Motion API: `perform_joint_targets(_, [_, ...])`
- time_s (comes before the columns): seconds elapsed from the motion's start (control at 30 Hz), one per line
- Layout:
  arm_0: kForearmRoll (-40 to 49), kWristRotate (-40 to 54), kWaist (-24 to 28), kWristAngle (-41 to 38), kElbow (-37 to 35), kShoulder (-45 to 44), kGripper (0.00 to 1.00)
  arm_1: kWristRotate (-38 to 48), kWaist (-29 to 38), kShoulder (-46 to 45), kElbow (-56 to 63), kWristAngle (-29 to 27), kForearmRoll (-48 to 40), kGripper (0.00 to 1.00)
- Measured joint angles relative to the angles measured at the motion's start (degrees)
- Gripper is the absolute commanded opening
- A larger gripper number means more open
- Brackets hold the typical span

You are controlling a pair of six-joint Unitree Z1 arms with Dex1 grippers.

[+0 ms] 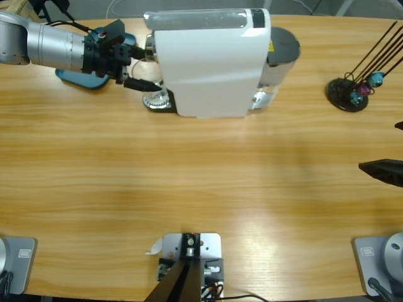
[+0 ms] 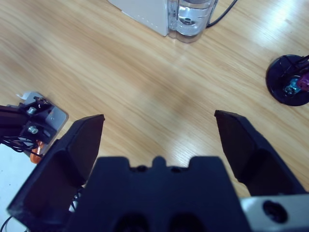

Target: Pour coffee

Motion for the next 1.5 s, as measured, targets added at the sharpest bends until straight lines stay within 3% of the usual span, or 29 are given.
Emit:
perform_joint_targets(0.1, [0.0,-0.5,0.0,-1.2,0.0,0.0,0.692,0.0,0.0,0.0,0.0,0.0,0.0,1.000])
perform_joint_targets(0.17, [0.0,-0.9,0.0,-2.2,0.0,0.0,0.950,0.0,0.0,0.0,0.0,0.0,0.0,1.000])
perform_joint_targets(0.27, [0.0,-2.2,0.1,-2.7,0.0,0.0,0.999,0.0,0.0,0.0,0.0,0.0,0.0,1.000])
perform_joint_targets(1.03, [0.0,-5.1,3.0,-5.7,-0.3,-1.8,1.000,0.0,0.0,0.0,0.6,0.0,0.0,1.000])
perform_joint_targets(1.5, [0.0,-8.9,5.0,-2.9,9.7,-11.8,1.000,0.0,0.0,0.0,2.5,0.0,-2.8,1.000])
